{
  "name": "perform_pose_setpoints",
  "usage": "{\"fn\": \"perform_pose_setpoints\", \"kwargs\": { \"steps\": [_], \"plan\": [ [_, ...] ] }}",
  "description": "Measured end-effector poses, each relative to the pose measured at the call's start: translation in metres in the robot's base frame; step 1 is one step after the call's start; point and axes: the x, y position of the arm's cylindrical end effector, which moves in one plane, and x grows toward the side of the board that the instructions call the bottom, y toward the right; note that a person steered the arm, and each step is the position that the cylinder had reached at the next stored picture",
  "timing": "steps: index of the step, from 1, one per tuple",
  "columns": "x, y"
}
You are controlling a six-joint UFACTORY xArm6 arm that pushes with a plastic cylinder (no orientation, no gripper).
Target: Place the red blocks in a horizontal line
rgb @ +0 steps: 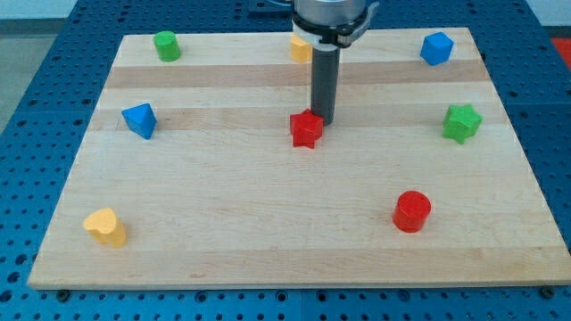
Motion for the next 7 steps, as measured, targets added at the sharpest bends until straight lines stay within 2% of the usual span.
{"fn": "perform_pose_setpoints", "kwargs": {
  "steps": [3,7],
  "plan": [
    [-0.004,-0.034],
    [0.086,-0.060]
  ]
}}
